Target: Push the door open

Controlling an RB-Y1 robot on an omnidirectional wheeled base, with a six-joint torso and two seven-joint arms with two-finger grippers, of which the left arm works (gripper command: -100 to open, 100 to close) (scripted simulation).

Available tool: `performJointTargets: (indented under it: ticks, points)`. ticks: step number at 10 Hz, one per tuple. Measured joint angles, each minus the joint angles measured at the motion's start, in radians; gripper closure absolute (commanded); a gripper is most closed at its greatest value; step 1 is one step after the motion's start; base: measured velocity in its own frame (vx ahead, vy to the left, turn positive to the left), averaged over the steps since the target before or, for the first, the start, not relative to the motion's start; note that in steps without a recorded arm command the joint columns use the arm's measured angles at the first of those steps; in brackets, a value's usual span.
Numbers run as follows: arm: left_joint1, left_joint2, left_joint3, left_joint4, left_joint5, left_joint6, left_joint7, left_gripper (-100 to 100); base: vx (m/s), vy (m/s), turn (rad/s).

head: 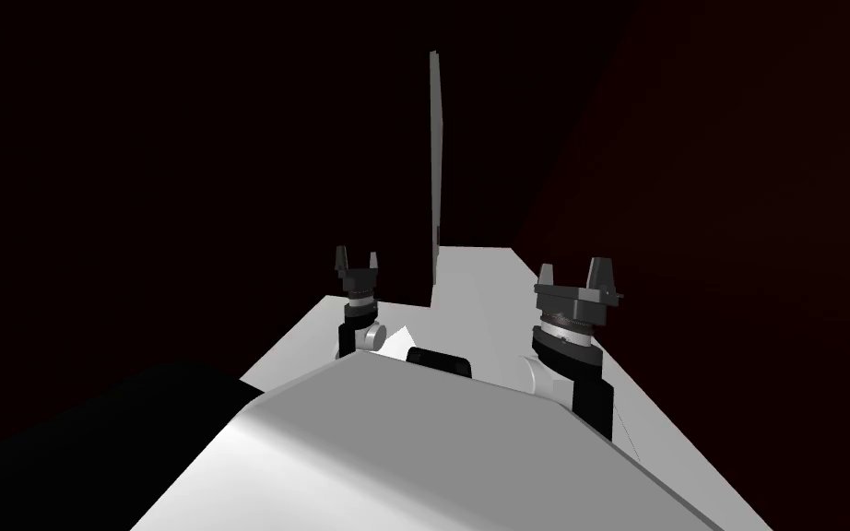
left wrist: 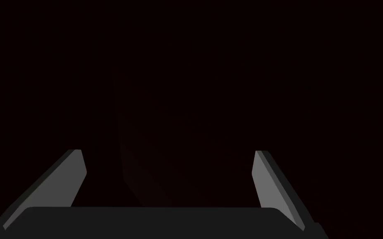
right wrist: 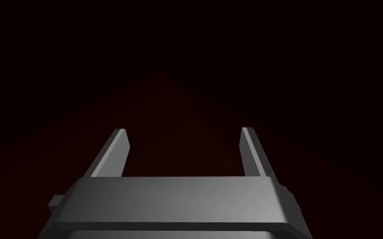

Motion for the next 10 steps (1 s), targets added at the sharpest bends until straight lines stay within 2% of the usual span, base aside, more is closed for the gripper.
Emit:
performJointTargets:
  ticks: [3,4,6,8,9,10]
  points:
    - [0.004,0.018,0.004,0.042,-0.029,0.036,0.028,-100,0.182,-0.094,-0.073]
    - [-0.008,0.023,0.010,0.057,-0.038,0.056,0.037,-100,0.215,-0.095,-0.083]
    - [0.002,0.032,0.008,0.075,-0.063,0.094,0.057,-100,0.204,-0.108,-0.070]
    - [-0.005,0.040,0.011,0.126,-0.090,0.123,0.079,-100,0.142,-0.083,-0.074]
    - [0.001,0.044,0.011,0.126,-0.099,0.143,0.089,-100,0.129,-0.075,-0.058]
    - [-0.001,0.049,0.014,0.146,-0.110,0.157,0.099,-100,0.175,-0.113,-0.089]
